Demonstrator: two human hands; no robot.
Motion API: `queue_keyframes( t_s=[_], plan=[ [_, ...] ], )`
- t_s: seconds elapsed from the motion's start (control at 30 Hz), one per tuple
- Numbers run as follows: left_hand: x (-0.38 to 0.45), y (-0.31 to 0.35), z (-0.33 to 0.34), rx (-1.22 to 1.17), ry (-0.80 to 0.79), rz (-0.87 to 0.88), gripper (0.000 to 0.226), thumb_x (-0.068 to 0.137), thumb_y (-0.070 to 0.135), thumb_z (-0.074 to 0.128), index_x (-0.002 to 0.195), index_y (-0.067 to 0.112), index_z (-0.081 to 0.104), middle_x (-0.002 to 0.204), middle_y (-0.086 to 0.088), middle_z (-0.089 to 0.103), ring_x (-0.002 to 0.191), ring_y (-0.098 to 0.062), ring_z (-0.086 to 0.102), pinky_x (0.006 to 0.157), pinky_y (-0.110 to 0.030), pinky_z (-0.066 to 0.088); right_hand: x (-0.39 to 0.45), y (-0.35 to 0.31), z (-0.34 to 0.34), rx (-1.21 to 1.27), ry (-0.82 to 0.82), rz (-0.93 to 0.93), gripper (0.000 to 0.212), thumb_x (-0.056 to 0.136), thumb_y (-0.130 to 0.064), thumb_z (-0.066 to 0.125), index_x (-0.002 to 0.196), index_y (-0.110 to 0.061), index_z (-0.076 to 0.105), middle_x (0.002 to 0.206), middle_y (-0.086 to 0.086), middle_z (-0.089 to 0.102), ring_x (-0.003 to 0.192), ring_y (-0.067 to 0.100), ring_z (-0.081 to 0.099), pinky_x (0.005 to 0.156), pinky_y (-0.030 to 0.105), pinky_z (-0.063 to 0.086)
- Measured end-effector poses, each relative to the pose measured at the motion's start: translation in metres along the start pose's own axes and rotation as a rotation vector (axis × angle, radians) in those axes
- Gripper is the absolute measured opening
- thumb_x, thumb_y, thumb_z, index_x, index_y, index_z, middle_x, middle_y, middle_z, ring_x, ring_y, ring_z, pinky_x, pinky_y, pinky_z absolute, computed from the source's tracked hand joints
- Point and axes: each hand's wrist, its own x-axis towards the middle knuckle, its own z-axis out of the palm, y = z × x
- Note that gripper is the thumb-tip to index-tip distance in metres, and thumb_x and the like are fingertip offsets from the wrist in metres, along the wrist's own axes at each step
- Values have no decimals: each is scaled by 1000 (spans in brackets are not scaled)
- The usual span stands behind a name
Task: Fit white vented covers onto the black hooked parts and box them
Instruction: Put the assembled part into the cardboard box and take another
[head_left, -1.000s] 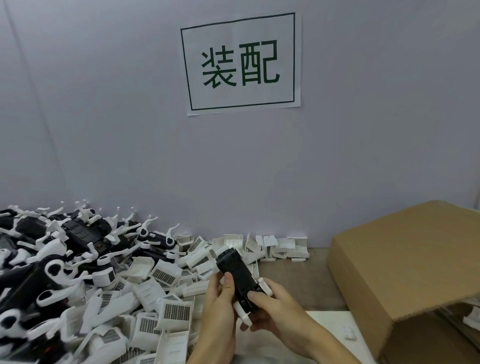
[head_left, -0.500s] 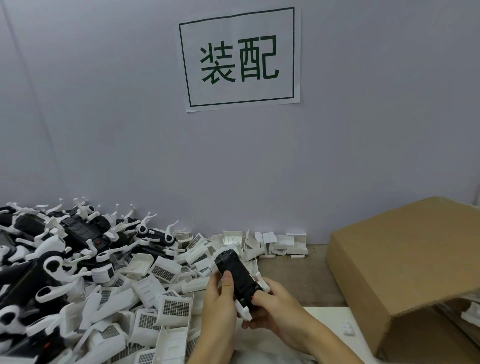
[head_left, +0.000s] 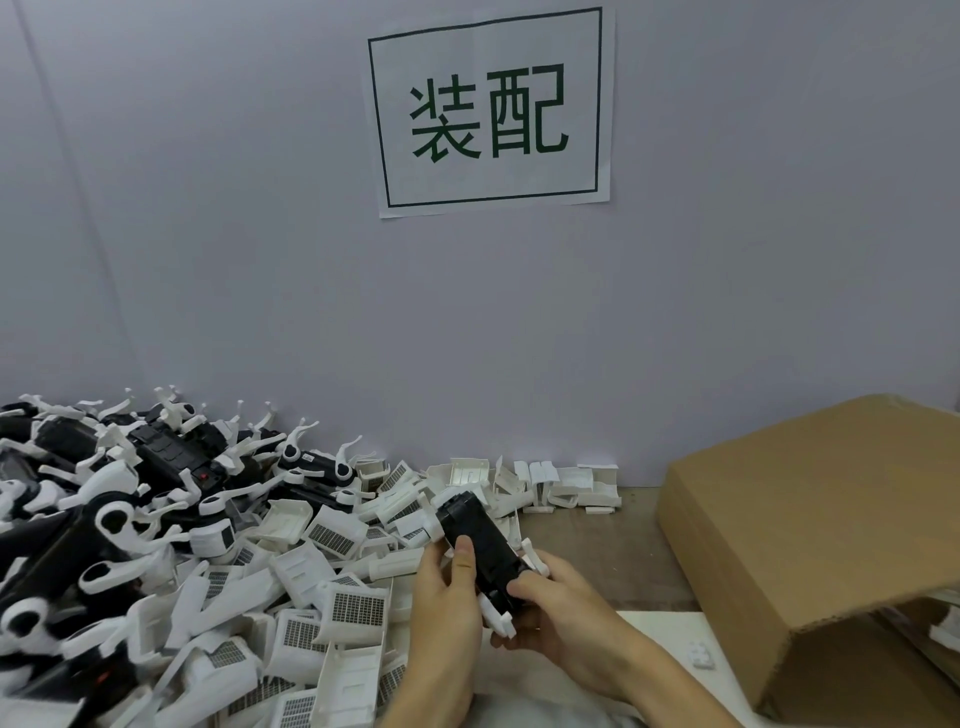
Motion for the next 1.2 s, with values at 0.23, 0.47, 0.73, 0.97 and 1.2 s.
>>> queue_keyframes(
  t_s=[0.23,0.47,0.73,0.97,1.2],
  plan=[
    [1,-1,-3,-67,9,-33,25,102,28,53,119,13,62,103,-14,75,99,-36,70,88,-54,57,4,6,-5,-43,-1,27,49,69,-19,55,114,-3,57,80,14,69,62,28,61,59,30,47],
    [-2,6,-2,-186,-46,-52,24,95,29,61,119,23,59,108,-15,74,94,-31,73,65,-36,57,5,7,-10,-46,54,61,34,79,-31,58,108,-14,55,70,13,67,58,28,63,55,30,47],
    [0,12,-2,-234,124,-82,64,72,44,75,119,14,44,101,-14,67,85,-26,70,73,-45,59,2,1,-15,-259,405,-226,13,95,-23,61,107,-29,60,97,-4,68,89,16,64,73,23,45],
    [-2,14,-6,-271,80,-154,64,85,53,65,108,-7,66,101,-29,72,94,-43,70,83,-48,57,-9,-7,16,-800,138,-504,18,86,-45,58,101,-38,65,95,-23,66,97,3,61,82,19,50],
    [-3,18,-7,-373,39,-120,26,96,10,61,118,-3,57,86,-17,70,71,-25,69,57,-34,55,-6,-6,7,-545,239,-404,17,84,-38,63,90,-24,71,86,-12,73,85,2,63,75,19,46]
  ],
)
